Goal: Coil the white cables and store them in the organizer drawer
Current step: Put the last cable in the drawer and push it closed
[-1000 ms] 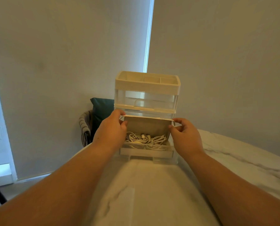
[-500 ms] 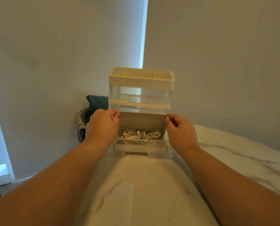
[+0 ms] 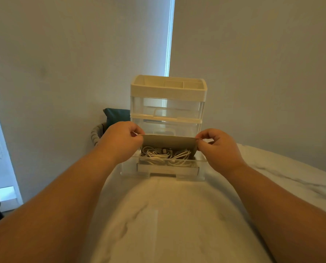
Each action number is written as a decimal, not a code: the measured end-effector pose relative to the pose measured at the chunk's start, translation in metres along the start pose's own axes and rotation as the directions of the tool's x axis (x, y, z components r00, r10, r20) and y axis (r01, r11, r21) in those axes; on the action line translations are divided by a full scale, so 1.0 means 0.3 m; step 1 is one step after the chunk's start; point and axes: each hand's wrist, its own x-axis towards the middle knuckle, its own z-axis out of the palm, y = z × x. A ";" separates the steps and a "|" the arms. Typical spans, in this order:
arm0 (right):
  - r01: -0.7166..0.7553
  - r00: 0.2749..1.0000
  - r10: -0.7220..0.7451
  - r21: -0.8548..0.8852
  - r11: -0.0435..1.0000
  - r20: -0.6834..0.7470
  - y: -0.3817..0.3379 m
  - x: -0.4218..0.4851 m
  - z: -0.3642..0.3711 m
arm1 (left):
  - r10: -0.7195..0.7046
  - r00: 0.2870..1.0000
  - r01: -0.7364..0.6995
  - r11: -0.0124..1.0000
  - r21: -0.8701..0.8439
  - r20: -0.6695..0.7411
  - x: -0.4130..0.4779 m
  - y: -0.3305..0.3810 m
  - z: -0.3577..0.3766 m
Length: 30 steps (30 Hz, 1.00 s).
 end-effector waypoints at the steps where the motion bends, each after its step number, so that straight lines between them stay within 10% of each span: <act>1: 0.011 0.999 -0.010 -0.038 0.999 0.032 -0.007 -0.005 -0.003 | -0.008 0.999 0.007 1.000 0.022 0.032 -0.005 0.004 -0.009; 11: 0.093 0.970 -0.049 -0.177 0.980 0.238 -0.017 -0.023 -0.011 | -0.058 0.965 0.028 0.992 0.121 0.256 -0.029 0.018 -0.039; 30: 0.148 0.966 -0.071 -0.306 0.940 0.248 -0.016 -0.017 0.016 | -0.067 0.966 0.000 0.966 0.258 0.249 -0.031 0.036 -0.007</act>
